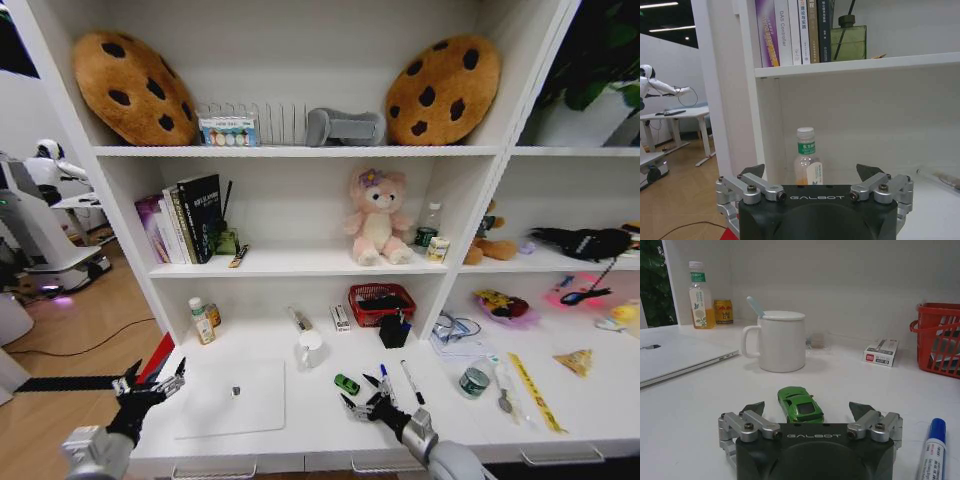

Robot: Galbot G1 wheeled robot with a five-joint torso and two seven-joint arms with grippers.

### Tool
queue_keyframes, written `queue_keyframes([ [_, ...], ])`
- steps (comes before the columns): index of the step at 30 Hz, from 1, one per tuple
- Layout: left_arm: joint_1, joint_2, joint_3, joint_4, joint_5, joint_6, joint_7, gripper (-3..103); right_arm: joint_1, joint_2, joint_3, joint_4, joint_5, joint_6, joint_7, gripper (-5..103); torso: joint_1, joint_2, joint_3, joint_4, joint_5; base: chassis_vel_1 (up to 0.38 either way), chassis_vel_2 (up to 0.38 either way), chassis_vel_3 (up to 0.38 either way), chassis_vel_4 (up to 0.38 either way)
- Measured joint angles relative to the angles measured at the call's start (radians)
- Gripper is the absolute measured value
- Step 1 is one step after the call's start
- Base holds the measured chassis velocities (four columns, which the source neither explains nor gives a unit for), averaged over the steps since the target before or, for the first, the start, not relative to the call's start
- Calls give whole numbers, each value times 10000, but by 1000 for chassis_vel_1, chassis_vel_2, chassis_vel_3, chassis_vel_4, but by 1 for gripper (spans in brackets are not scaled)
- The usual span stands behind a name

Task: Organize the objects on the table.

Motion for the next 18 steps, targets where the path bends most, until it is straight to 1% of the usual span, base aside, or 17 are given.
queue_keyframes([
  [3, 27, -17, -9, -70, -1, -3, 28, 100, -8, 51, -27, -4, -35, 40, 29, 80, 0, 0, 0, 0, 0, 0, 0, 0, 0],
  [4, 27, -17, -9, -70, -1, -3, 28, 100, -8, 51, -27, -4, -35, 40, 29, 80, 0, 0, 0, 0, 0, 0, 0, 0, 0],
  [6, 39, -34, -19, -105, 0, -4, 38, 100, -9, 55, -41, -14, -38, 51, 29, 70, 0, 0, 0, 0, 0, 0, 0, 0, 0],
  [8, 49, -45, -28, -121, 7, -4, 39, 100, -5, 54, -47, -23, -38, 52, 30, 70, 0, 0, 0, 0, 0, 0, 0, 0, 0],
  [10, 98, -100, -71, -156, 171, -36, 142, 100, 12, 60, -50, -56, -43, 54, 30, 58, 0, 0, 0, 0, 0, 0, 0, 0, 0],
  [11, 98, -100, -71, -156, 171, -36, 142, 100, 12, 60, -50, -56, -43, 54, 30, 58, 0, 0, 0, 0, 0, 0, 0, 0, 0],
  [14, 142, -169, -75, -178, 188, -43, 125, 100, 27, 67, -51, -93, -108, 57, 30, 41, -1, 0, 0, 0, 0, 0, 0, 0, 0],
  [15, 142, -169, -75, -178, 188, -43, 125, 100, 27, 67, -51, -93, -108, 57, 30, 41, -1, 0, 0, 0, 0, 0, 0, 0, 0],
  [16, 157, -177, -81, -178, 197, -43, 115, 100, 41, 70, -52, -127, -140, 65, 29, 37, 0, 0, 0, 0, 0, 0, 0, 0, 0],
  [17, 170, -184, -90, -179, 200, -43, 99, 100, 61, 71, -51, -163, -164, 78, 25, 34, -1, 1, -1, 0, 1, 0, 0, 0, 0],
  [18, 170, -184, -90, -179, 200, -43, 99, 100, 61, 71, -51, -163, -164, 78, 25, 34, -1, 1, -1, 0, 1, 0, 0, 0, 0],
])
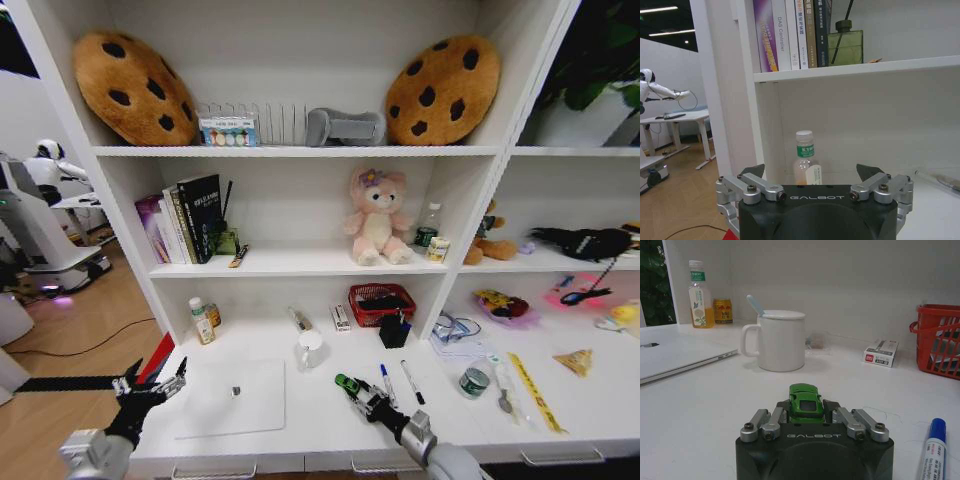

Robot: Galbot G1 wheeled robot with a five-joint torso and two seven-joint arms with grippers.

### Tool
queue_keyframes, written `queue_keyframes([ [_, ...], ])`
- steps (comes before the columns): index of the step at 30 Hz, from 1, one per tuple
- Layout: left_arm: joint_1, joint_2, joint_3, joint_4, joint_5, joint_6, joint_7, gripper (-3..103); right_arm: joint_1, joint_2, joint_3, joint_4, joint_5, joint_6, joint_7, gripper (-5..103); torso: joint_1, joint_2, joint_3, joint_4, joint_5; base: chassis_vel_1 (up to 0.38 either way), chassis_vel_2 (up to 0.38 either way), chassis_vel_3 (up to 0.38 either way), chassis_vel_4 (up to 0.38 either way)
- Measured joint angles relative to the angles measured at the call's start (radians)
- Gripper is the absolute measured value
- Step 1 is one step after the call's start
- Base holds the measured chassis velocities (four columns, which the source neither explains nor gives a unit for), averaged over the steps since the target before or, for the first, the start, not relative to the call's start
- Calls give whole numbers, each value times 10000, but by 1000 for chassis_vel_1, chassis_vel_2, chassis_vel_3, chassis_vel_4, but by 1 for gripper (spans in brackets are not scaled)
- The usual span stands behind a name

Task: Organize the objects on the table.

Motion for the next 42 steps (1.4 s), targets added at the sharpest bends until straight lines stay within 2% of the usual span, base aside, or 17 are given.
queue_keyframes([
  [8, 70, -86, -27, -78, 12, 15, -28, 100, 32, -29, -2, 18, -23, 27, 4, 34, 0, 0, 0, 0, 0, 0, 0, 0, 0],
  [15, 81, -99, -29, -85, 35, 21, -25, 100, -161, -86, 212, 400, 16, 45, 15, 30, 1, -1, 1, -1, 1, 0, 0, 0, 0],
  [16, 81, -99, -29, -85, 37, 21, -25, 100, -185, -93, 241, 436, 17, 53, 17, 25, 1, 0, 1, -1, 2, 0, 0, 0, 0],
  [18, 81, -98, -29, -84, 38, 24, -26, 100, -209, -99, 270, 474, 18, 62, 17, 25, 0, 0, 0, -1, 1, 0, 0, 0, 0],
  [20, 79, -84, -28, -85, 42, 29, -24, 100, -459, -160, 559, 857, 116, 103, 19, 3, 1, 0, 0, 0, 0, 0, 0, 0, 0],
  [26, 136, -168, 26, -122, 171, 25, 14, 100, -1146, -225, 1208, 1281, 149, 276, 8, -3, 0, 0, 0, 0, 0, 0, 0, 0, 0],
  [27, 162, -187, 29, -136, 197, 13, 25, 100, -1185, -192, 1211, 1298, 122, 284, 24, 1, 0, 0, 1, 0, 1, 0, 0, 0, 0],
  [29, 177, -191, 29, -156, 207, 3, 31, 100, -1193, -179, 1210, 1312, 107, 285, 54, 1, 0, 0, 0, -1, 0, 0, 0, 0, 0],
  [31, 205, -195, 20, -192, 214, -3, 34, 100, -1163, -171, 1166, 1315, 122, 240, 133, 11, 0, 0, 0, -1, 0, 0, 0, 0, 0],
  [32, 205, -195, 20, -192, 214, -3, 34, 100, -1163, -171, 1166, 1315, 122, 240, 133, 11, 0, 0, 0, -1, 0, 0, 0, 0, 0],
  [34, 223, -214, 14, -219, 222, -7, 36, 100, -1082, -192, 1106, 1308, 182, 181, 149, 22, 0, 0, 0, 0, 0, 0, 0, 0, 0],
  [36, 234, -226, 14, -232, 231, -10, 39, 100, -1037, -208, 1068, 1298, 215, 157, 152, 22, 0, 0, 0, -1, 0, 0, 0, 0, 0],
  [37, 254, -267, 13, -249, 263, -18, 47, 100, -916, -249, 983, 1262, 296, 76, 158, 33, 0, 0, 0, 0, 0, 0, 0, 0, 0],
  [38, 264, -309, 18, -260, 287, -30, 54, 100, -801, -278, 902, 1211, 384, -27, 169, 38, 0, 0, 0, 0, 0, 0, 0, 0, 0],
  [39, 264, -309, 18, -260, 287, -30, 54, 100, -801, -278, 902, 1211, 384, -27, 169, 38, 0, 0, 0, 0, 0, 0, 0, 0, 0],
  [42, 272, -363, 38, -264, 311, -36, 64, 100, -468, -314, 643, 982, 577, -265, 239, 54, 0, 0, 0, 1, 0, 0, 0, 0, 0],
])
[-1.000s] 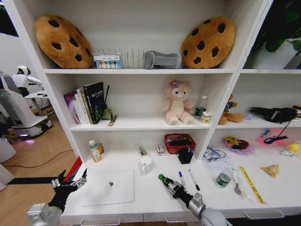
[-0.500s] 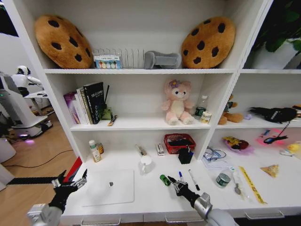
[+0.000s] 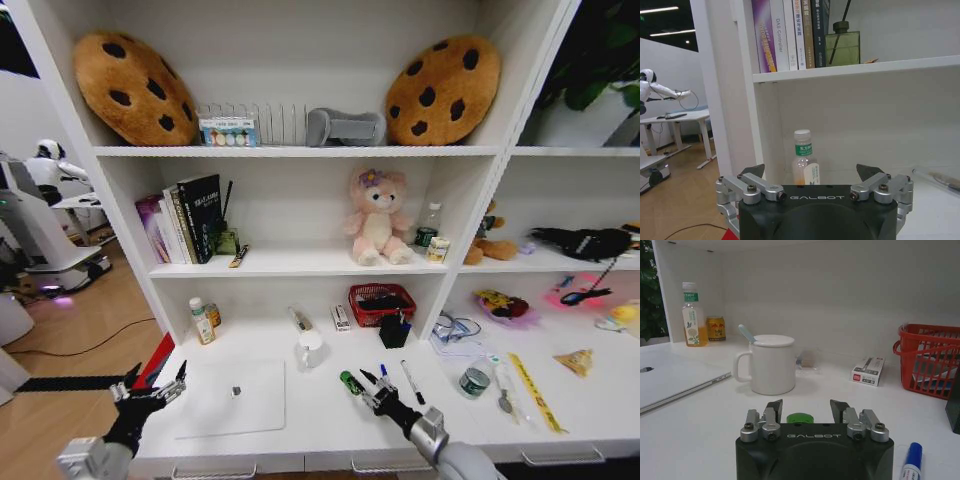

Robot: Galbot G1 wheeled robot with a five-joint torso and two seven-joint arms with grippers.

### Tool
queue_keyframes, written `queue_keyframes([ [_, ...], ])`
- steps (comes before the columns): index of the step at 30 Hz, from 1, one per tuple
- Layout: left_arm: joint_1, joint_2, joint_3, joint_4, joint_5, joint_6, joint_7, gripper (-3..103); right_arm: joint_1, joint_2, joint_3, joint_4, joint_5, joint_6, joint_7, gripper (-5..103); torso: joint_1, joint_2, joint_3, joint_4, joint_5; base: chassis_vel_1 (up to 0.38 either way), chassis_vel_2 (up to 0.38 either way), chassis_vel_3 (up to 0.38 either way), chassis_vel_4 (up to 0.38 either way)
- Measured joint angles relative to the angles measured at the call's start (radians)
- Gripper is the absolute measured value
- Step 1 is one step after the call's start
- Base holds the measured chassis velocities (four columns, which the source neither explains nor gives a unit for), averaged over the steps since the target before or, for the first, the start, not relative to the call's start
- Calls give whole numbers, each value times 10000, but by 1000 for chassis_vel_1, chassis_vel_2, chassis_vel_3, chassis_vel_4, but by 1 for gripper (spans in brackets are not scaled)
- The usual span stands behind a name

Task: Organize the objects on the table.

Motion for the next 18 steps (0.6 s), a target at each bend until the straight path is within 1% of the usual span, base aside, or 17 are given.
queue_keyframes([
  [1, -4, 0, 0, 0, 0, 0, 0, 101, 86, -4, -87, -72, 27, -23, 10, 60, 0, 0, 0, 0, 1, 0, 0, 0, 0],
  [2, -4, 0, 0, 0, 0, 0, 0, 101, 86, -4, -87, -72, 27, -23, 10, 60, 0, 0, 0, 0, 1, 0, 0, 0, 0],
  [3, -13, 0, -5, 0, 0, 0, 1, 100, 188, -6, -192, -175, 29, -28, 18, 65, 0, 0, 0, 0, 0, 0, 0, 0, 0],
  [5, -19, 3, -13, 0, -6, 0, 1, 100, 258, -6, -275, -259, 29, -32, 26, 65, 0, 0, 0, 0, 0, 0, 0, 0, 0],
  [7, -23, -1, -28, 4, -14, 0, -1, 97, 366, 7, -430, -412, 29, -47, 51, 76, 0, 0, 1, -1, 0, 0, 0, 0, 0],
  [8, -23, -1, -28, 4, -14, 0, -1, 97, 366, 7, -430, -412, 29, -47, 51, 76, 0, 0, 1, -1, 0, 0, 0, 0, 0],
  [10, -12, -38, -30, 7, -16, 0, -1, 98, 488, 62, -620, -622, 20, -47, 54, 86, 0, 0, 0, -1, 0, 0, 0, 0, 0],
  [11, -12, -38, -30, 7, -16, 0, -1, 98, 488, 62, -620, -622, 20, -47, 54, 86, 0, 0, 0, -1, 0, 0, 0, 0, 0],
  [12, -7, -44, -31, 8, -17, 0, -1, 99, 533, 80, -702, -709, 22, -47, 58, 96, 0, 0, 1, -1, 0, 0, 0, 0, 0],
  [13, -7, -44, -31, 8, -17, 0, -1, 99, 533, 80, -702, -709, 22, -47, 58, 96, 0, 0, 1, -1, 0, 0, 0, 0, 0],
  [15, -24, -33, -31, 37, -27, 0, -2, 99, 627, 121, -833, -855, 24, -47, 60, 101, 0, 0, 0, -1, 0, 0, 0, 0, 0],
  [16, -24, -33, -31, 37, -27, 0, -2, 99, 627, 121, -833, -855, 24, -47, 60, 101, 0, 0, 0, -1, 0, 0, 0, 0, 0],
  [18, -37, -9, -36, 38, -61, 0, -3, 99, 730, 165, -884, -977, 46, -49, 61, 97, 0, 0, 0, -2, 0, 0, 0, 0, 0],
])
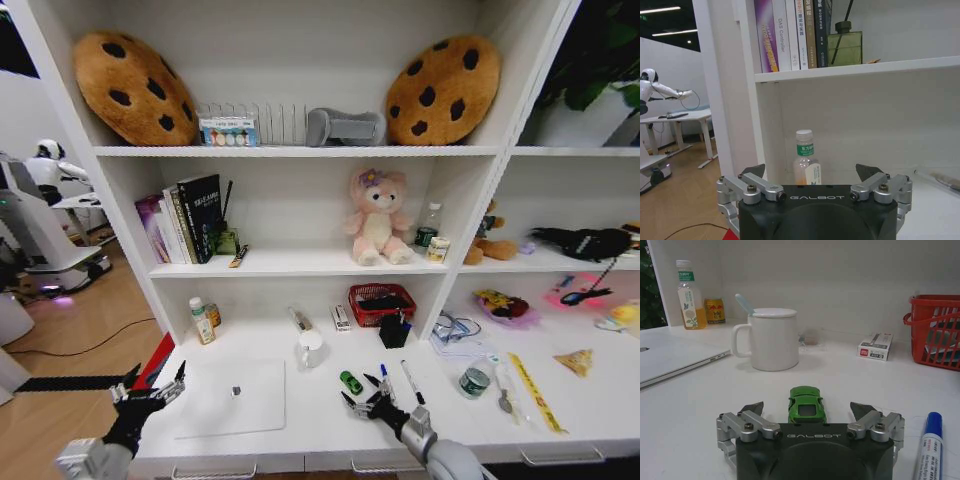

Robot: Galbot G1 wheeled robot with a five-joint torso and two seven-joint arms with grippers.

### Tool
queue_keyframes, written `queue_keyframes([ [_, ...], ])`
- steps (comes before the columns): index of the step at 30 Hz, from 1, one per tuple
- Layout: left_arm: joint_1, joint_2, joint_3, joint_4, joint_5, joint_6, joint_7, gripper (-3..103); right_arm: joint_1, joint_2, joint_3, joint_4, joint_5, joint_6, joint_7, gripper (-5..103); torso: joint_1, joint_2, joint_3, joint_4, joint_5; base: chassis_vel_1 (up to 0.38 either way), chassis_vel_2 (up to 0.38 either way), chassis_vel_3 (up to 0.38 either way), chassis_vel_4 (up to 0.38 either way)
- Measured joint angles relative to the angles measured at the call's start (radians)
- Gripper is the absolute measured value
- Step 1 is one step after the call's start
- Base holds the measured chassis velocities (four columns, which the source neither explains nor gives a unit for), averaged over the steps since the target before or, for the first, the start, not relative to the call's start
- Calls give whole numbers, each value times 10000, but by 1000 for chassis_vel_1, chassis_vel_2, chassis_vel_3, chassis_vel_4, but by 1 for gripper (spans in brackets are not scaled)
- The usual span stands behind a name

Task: Organize the objects on the table.

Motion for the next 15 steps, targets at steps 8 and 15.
queue_keyframes([
  [8, -10, -1, -4, 17, -25, 8, 0, 103, 427, 27, -459, -238, 70, -67, 165, 93, 0, -1, 0, 1, 0, 0, 0, 0, 0],
  [15, -37, -23, -5, 17, -58, 22, -2, 97, 565, 21, -669, -260, 104, -113, 337, 71, 0, 0, 0, 1, 0, 0, 0, 0, 0],
])
